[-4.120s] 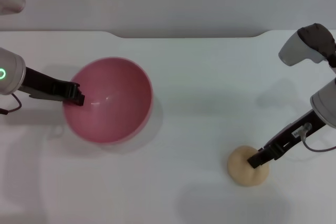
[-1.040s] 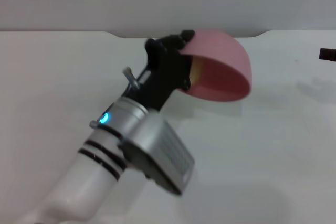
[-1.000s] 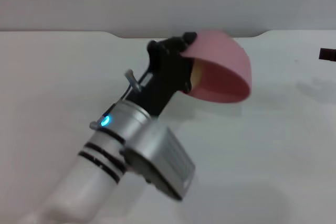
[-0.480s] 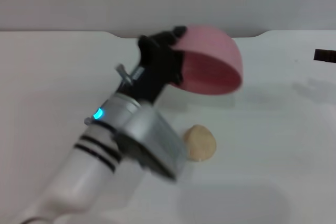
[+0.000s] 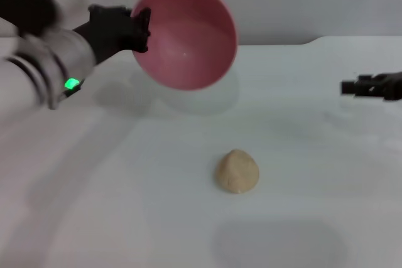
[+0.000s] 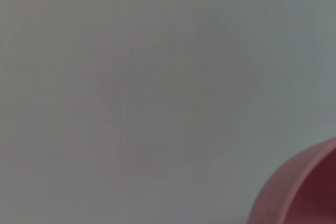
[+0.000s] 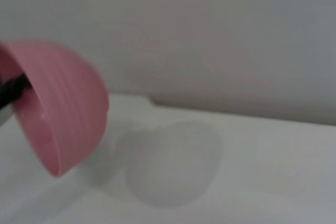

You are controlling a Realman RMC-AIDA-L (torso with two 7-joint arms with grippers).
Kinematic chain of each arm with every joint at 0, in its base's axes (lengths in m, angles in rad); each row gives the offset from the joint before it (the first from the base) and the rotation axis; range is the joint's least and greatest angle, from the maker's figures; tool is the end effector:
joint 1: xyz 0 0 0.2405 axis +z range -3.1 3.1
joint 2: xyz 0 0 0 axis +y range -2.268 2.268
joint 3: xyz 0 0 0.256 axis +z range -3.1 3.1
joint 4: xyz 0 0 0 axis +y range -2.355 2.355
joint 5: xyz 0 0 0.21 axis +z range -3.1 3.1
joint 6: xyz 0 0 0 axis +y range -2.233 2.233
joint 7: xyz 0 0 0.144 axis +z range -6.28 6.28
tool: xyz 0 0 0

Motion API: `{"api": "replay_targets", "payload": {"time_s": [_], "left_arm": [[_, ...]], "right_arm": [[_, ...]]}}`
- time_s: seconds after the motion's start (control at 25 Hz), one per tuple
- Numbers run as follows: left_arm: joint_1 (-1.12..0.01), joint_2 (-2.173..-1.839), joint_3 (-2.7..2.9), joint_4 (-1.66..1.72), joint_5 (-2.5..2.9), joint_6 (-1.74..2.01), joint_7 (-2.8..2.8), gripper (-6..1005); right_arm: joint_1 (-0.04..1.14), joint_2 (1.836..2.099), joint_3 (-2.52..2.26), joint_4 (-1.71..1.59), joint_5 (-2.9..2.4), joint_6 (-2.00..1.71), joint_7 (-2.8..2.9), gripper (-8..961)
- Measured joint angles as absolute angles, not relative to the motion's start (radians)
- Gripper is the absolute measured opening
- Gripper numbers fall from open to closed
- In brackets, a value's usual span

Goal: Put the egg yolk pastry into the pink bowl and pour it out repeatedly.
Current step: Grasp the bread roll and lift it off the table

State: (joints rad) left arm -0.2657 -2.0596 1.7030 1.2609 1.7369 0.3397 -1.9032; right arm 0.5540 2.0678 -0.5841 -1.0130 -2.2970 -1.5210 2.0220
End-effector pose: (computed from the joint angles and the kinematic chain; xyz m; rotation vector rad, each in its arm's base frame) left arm -0.1901 0.3811 -0.0122 -2.1228 -0.5376 -0.4624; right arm 0.2731 0.3611 0.0709 -2.4221 1.1557 0.3923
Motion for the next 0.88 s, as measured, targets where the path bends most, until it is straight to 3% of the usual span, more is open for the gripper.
{"api": "replay_targets", "payload": {"time_s": [0.12, 0.24, 0.52, 0.88], "left_arm": [[-0.369, -2.045, 1.316, 1.153, 1.773, 0.853, -2.164, -1], [-0.417, -2.025, 1.122, 1.098, 1.849, 1.078, -2.309, -1], [-0.381, -1.985, 0.978, 1.159, 2.044, 1.416, -2.5, -1], [-0.318, -2.036, 0.97, 1.416, 2.384, 1.621, -2.651, -2]], "right_arm": [[0.566, 2.068, -0.634, -0.995, -2.297, -1.52, 1.999, 524], [0.587, 2.068, -0.686, -0.962, -2.296, -1.517, 1.97, 522], [0.651, 2.077, -0.838, -0.826, -2.269, -1.437, 1.892, 518], [0.712, 2.078, -1.126, -0.71, -2.188, -1.304, 1.895, 512]]}}
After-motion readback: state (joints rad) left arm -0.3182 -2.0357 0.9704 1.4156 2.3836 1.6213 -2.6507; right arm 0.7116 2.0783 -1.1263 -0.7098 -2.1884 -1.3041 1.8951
